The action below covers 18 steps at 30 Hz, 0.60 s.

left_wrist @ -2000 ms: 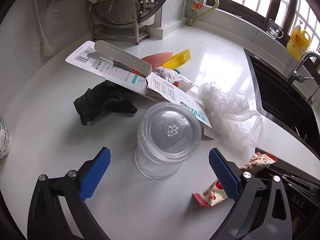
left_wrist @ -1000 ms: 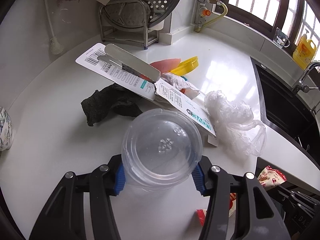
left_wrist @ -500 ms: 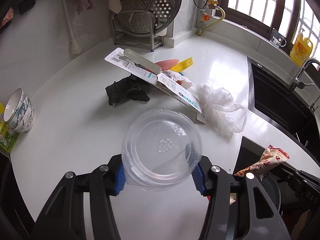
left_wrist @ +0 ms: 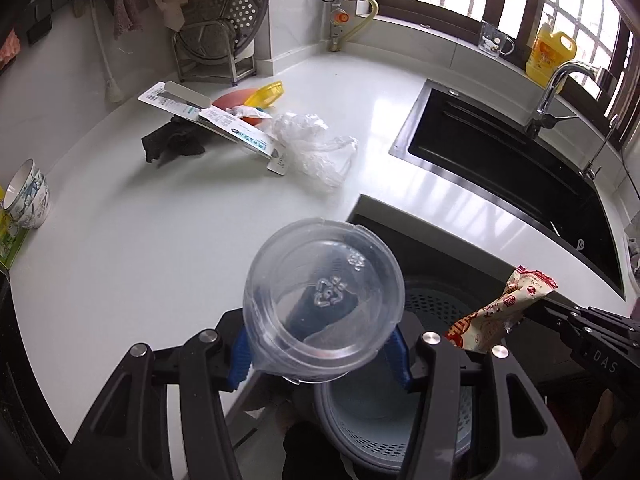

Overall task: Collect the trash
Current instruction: 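Carry cup and wrapper over the basket and open both tools to drop them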

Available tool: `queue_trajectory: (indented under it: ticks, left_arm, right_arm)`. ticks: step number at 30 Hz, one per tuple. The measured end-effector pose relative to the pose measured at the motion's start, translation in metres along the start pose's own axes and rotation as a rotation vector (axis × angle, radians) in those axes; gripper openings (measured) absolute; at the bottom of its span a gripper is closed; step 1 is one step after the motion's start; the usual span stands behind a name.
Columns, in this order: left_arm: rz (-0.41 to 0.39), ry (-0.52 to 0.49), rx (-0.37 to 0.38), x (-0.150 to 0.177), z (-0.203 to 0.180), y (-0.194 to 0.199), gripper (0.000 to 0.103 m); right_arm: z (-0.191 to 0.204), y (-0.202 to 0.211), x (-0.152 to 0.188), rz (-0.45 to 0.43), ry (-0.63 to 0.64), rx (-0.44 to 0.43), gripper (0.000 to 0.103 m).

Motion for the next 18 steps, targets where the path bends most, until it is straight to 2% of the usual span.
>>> queue_trajectory:
  ticks: [5, 11, 14, 16, 18]
  left_arm:
    - [0.058, -0.055, 0.027, 0.033, -0.047, -0.012, 0.053]
    - [0.113, -0.08, -0.005, 0.061, -0.073, -0.029, 0.055]
    - [0.118, -0.054, -0.006, 0.064, -0.072, -0.032, 0.061]
    - [0.109, -0.038, -0.021, 0.065, -0.071, -0.033, 0.071]
    - [0.118, -0.024, -0.037, 0.065, -0.069, -0.035, 0.074]
  right_arm:
    - [-0.029, -0.007, 0.024, 0.037, 0.048, 0.043, 0.001]
    - [-0.047, -0.029, 0.044, 0.09, 0.077, 0.035, 0.001]
    - [-0.055, -0.04, 0.047, 0.11, 0.073, 0.013, 0.001]
    - [-0.059, -0.047, 0.048, 0.124, 0.068, 0.016, 0.001]
    - [-0.06, -0.051, 0.049, 0.139, 0.076, 0.018, 0.001]
Point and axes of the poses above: each gripper's, at about its wrist camera, not at the fingertips, and y roughly against the way its jaws point, z to its left, x to its underside, the point moved 3 cm from there along -y, roughly the way its jaws point, and after that the axes turned 2 degrees about -x, right-handed, at the moved point
